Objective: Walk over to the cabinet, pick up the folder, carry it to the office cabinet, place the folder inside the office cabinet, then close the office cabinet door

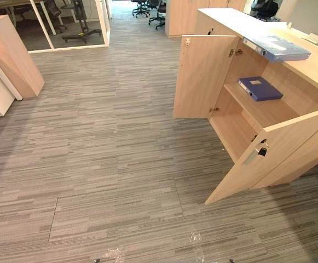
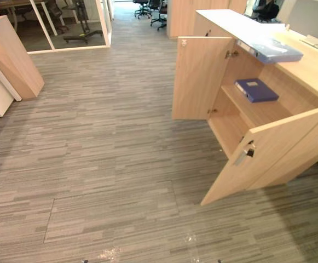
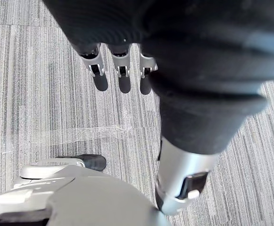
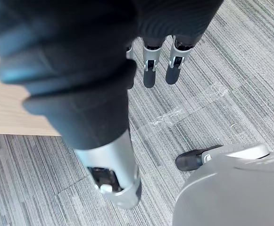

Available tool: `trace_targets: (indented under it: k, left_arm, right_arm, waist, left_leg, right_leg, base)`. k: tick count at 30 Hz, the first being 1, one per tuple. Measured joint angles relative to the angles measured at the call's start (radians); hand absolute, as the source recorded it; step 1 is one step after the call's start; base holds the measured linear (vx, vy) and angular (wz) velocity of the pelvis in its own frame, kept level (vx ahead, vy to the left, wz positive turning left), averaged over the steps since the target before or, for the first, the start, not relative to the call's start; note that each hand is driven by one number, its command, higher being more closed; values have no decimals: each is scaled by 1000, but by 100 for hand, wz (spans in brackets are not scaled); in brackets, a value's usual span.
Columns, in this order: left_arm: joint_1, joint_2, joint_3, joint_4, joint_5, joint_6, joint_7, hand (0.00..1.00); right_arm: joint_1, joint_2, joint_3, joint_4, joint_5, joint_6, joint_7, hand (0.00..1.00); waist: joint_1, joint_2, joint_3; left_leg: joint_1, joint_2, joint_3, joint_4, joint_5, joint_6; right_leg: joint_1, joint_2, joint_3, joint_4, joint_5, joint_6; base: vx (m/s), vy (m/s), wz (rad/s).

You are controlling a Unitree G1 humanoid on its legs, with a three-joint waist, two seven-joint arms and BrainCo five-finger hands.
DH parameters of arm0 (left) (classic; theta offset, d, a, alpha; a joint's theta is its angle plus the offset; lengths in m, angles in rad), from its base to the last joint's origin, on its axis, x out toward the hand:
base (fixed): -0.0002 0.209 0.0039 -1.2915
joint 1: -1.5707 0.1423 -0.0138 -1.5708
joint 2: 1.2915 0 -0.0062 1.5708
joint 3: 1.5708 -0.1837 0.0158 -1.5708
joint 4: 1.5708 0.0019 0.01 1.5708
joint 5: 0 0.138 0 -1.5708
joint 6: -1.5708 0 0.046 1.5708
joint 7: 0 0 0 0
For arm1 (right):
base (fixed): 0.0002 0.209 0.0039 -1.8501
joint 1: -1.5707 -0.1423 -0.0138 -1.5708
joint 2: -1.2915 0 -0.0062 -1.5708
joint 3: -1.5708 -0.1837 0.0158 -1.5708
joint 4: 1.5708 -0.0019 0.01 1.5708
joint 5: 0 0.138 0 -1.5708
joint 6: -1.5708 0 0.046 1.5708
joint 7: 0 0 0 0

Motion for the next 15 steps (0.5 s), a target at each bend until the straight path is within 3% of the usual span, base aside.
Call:
trace_targets:
  k: [15]
  left_arm:
    - [1,2,-4,2,-21,-1,-1,0]
  right_arm:
    - [0,0,-1,0,0,0,0,0]
  waist:
    - [2,-6,3]
  left_leg:
    - [2,8,0,-6,0,0]
  right_leg:
    - [1,9,0,-5,2,-3]
  base:
    - [0,0,0]
